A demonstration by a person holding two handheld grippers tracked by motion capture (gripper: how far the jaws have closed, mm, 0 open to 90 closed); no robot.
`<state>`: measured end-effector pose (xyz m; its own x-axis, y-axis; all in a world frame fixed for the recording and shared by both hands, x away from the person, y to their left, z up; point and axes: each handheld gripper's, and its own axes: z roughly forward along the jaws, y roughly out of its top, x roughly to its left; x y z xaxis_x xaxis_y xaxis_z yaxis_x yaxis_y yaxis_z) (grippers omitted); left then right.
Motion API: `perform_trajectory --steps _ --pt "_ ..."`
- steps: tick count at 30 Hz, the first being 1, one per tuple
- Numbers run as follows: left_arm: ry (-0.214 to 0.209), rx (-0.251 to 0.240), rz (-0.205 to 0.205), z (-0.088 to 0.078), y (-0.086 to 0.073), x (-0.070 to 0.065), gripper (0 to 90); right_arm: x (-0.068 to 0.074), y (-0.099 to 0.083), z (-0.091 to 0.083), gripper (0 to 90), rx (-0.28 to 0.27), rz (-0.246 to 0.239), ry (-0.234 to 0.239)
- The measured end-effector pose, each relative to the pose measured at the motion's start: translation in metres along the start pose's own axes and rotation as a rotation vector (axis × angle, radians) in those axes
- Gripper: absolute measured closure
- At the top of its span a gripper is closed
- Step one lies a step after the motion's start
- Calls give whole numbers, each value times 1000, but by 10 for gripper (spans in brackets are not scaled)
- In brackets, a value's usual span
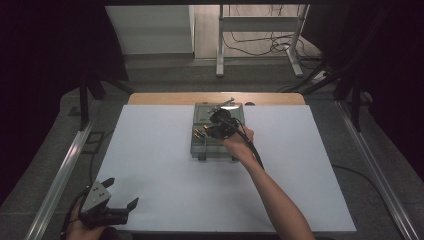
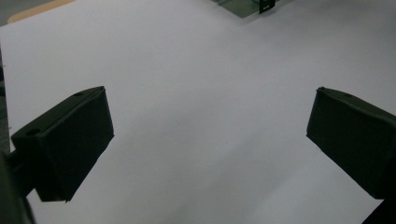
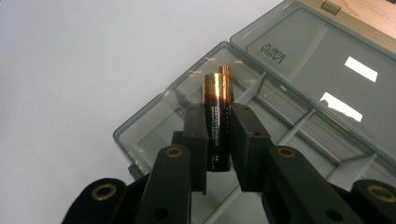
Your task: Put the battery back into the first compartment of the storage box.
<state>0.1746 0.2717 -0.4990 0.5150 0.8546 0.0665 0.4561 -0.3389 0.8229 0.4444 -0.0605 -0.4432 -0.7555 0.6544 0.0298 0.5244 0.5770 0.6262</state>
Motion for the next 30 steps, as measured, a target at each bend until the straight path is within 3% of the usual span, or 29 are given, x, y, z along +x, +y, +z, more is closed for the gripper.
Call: perform_trajectory --steps 10,16,19,25,30 --pt "-2 -1 4 0 0 0 12 4 18 29 763 27 -20 -8" --pt "-4 0 10 0 0 -1 12 9 25 49 763 56 -45 -39" --pt "-5 1 14 0 0 -1 12 8 27 55 708 66 -49 -58" --pt "-6 -1 14 -1 0 -1 12 6 26 51 578 58 -47 -47" --pt "-4 1 16 0 0 -1 12 8 24 44 542 53 -62 -27"
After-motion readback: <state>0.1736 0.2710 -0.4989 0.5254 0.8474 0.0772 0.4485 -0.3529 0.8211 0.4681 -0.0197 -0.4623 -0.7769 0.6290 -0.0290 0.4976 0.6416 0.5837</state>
